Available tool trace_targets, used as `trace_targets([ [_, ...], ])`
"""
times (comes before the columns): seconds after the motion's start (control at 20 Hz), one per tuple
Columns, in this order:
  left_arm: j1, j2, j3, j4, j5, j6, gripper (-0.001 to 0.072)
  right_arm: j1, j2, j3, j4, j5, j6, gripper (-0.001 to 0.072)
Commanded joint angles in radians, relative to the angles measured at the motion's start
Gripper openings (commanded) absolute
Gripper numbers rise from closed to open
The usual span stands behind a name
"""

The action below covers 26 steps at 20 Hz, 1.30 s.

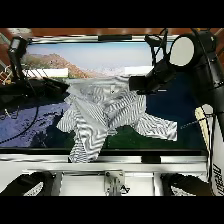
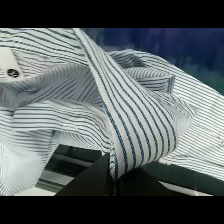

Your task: Fold the shirts.

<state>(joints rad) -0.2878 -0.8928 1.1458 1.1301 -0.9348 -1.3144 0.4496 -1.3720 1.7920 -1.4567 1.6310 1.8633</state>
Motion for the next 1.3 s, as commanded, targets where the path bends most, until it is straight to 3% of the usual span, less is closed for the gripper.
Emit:
trace_targets([
  [0.0, 0.001, -0.019, -0.021, 0.075, -0.186, -0.064, 0.0063, 0.015, -0.015, 0.012, -0.020, -0.001, -0.002, 0.0073],
  [0.2, 0.001, -0.017, -0.043, 0.057, -0.117, -0.070, 0.0085, 0.016, -0.056, 0.011, 0.012, 0.022, -0.003, 0.0073],
  [0.3, 0.001, -0.017, -0.036, 0.048, -0.065, -0.071, 0.0339, 0.016, -0.071, 0.011, 0.027, 0.021, -0.007, 0.0073],
  [0.35, 0.001, -0.016, -0.035, 0.048, -0.044, -0.071, 0.0365, 0.016, -0.073, 0.011, 0.031, 0.021, -0.010, 0.0073],
  [0.8, 0.001, -0.014, -0.031, 0.049, -0.076, -0.072, 0.0359, 0.016, -0.072, 0.011, 0.042, 0.027, -0.046, 0.0073],
  [0.85, 0.014, -0.014, -0.019, 0.064, -0.090, -0.090, 0.0512, 0.016, -0.072, 0.011, 0.050, 0.031, -0.055, 0.0073],
  [0.9, 0.045, -0.016, -0.001, 0.100, -0.100, -0.143, 0.0666, 0.016, -0.072, 0.011, 0.059, 0.033, -0.063, 0.0073],
  [1.0, 0.190, -0.027, 0.047, 0.189, -0.136, -0.190, 0.0668, 0.016, -0.072, 0.011, 0.064, 0.037, -0.071, 0.0074],
  [1.25, 0.709, -0.131, 0.080, 0.218, -0.151, -0.134, 0.0667, 0.016, -0.072, 0.011, 0.069, 0.029, -0.096, 0.0074],
])
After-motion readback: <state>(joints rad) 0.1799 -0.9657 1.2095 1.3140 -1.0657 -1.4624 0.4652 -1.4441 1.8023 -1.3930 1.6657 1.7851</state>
